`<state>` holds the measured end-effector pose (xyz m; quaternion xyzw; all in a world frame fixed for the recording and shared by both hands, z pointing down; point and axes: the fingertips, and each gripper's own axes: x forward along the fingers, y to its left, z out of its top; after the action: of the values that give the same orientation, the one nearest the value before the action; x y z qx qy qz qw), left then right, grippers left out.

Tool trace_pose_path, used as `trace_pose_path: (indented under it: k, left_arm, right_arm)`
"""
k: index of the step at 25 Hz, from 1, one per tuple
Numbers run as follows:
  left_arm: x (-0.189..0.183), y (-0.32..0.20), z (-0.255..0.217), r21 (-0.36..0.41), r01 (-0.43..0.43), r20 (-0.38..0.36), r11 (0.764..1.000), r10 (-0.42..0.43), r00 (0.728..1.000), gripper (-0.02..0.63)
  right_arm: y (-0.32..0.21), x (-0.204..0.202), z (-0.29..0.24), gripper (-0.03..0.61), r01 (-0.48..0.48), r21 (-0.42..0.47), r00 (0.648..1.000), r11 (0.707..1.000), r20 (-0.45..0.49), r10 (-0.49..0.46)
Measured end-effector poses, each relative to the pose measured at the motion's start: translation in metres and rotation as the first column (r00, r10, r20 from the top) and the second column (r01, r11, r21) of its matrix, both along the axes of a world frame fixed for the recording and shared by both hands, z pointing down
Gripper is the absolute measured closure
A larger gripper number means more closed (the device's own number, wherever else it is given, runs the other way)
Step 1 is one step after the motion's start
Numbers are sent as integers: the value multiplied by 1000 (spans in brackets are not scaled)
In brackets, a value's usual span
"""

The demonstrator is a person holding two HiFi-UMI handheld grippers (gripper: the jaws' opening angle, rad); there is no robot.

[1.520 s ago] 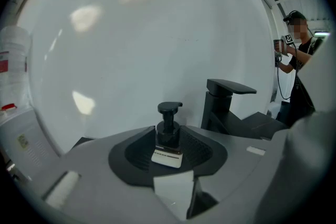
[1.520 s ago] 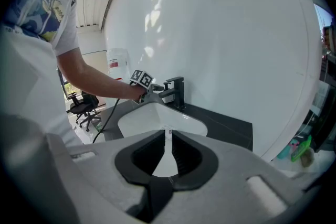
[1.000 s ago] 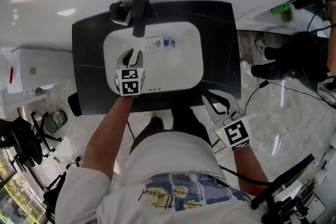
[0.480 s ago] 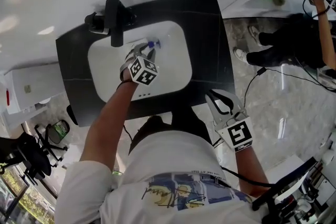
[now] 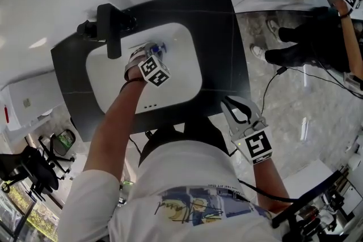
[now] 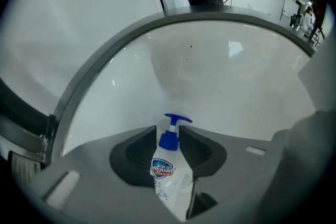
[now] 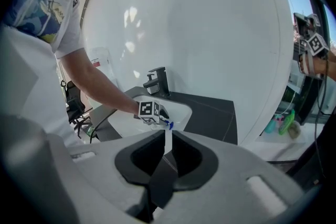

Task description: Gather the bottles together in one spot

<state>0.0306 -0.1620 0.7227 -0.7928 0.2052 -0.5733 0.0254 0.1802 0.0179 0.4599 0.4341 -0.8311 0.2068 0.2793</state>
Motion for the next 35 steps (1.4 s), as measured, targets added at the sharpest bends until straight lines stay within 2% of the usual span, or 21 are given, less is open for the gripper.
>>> trace_pose_path:
  k: [7, 9, 13, 17, 19, 22, 26, 29, 31, 35]
  left_arm:
    - [1, 0, 32, -50, -100, 153, 994, 107, 982, 465]
    - [2, -1, 37, -58, -111, 178, 992, 120, 977, 472]
    - [5, -1, 41, -85, -119, 178, 989, 133, 975, 467]
    - [4, 1, 34, -70, -121, 147, 990, 131, 981, 472]
    - [5, 2, 24, -41, -105, 107, 994, 109, 988, 472]
    - [11, 3, -3, 8, -61, -6, 998, 61, 998, 474]
    - [6, 6, -40, 52, 37, -178, 998, -28, 984, 492]
    - [-7, 7, -61, 67, 128, -285, 990, -104, 953, 495]
    - [-19, 7, -71, 61, 191, -351, 980, -158, 923, 497]
    - [-43, 3, -90, 13, 317, -478, 948, -272, 835, 500]
  right_arm:
    - [-6, 1, 5, 535, 16, -15, 1000, 1000, -14, -16]
    - [-5, 2, 6, 535, 16, -21, 1000, 1000, -16, -16]
    - [-3, 3, 7, 535, 8, -39, 1000, 999, -18, -8]
    - [-6, 0, 8, 535, 18, -35, 1000, 999, -19, -19]
    - [-9, -3, 7, 535, 23, -28, 1000, 999, -18, -23]
    - [-10, -8, 6, 535, 30, -20, 999, 999, -17, -31]
    - [-11, -19, 2, 535, 53, -12, 998, 999, -18, -53]
    - [-7, -25, 1, 535, 48, -5, 999, 999, -8, -48]
    - [-5, -30, -1, 535, 58, 0, 998, 998, -11, -58]
    - [-2, -42, -8, 536, 91, 13, 996, 996, -27, -91]
